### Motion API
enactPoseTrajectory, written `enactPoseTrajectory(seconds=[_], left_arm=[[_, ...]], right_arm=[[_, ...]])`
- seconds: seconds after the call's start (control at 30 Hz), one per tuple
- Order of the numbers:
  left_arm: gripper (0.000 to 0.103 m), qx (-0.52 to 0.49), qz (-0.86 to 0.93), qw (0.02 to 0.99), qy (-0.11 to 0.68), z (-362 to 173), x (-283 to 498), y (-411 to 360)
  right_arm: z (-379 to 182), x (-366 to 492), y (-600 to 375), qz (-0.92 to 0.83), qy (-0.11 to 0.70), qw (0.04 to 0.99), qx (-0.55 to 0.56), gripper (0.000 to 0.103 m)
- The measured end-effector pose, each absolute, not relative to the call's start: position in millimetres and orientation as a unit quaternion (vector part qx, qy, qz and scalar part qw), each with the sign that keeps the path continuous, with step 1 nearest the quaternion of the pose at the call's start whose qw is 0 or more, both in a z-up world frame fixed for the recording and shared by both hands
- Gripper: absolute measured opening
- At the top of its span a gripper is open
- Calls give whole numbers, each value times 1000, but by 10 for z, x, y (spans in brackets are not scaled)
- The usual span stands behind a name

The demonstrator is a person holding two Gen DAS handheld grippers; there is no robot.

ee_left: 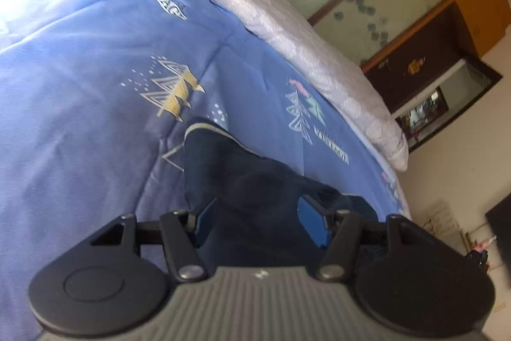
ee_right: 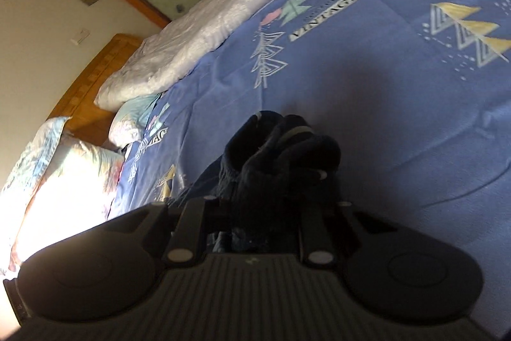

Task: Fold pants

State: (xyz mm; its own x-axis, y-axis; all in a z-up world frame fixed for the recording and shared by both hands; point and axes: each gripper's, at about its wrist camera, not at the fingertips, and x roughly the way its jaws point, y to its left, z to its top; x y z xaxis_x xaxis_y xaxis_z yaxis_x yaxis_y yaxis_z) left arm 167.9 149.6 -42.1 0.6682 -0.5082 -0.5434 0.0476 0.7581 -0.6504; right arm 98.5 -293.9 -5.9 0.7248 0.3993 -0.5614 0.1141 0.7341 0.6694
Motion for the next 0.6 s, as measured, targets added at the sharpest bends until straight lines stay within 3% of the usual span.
enactPoseTrajectory(seconds=[0.13,0.17,0.27,0.47,0.6], left_arm=[[57,-257,-140,861,416,-580,1788,1261],[57,-234,-130,866,423,-606,1800,1204],[57,-163,-108,879,434,-634,1771,1080],[57,-112,-78,885,444,-529,1697,951],[58,-99,-66,890,441,-463,1626,868]], right_arm=[[-282,961,-2929,67,382,844,370,27],[-361,974,-2918,56,400,835,373,36],[-473,883,-3047,22,405,816,412,49],[-23,421,-3046,5,317,872,374,49],[194,360,-2693,47,314,903,289,50]])
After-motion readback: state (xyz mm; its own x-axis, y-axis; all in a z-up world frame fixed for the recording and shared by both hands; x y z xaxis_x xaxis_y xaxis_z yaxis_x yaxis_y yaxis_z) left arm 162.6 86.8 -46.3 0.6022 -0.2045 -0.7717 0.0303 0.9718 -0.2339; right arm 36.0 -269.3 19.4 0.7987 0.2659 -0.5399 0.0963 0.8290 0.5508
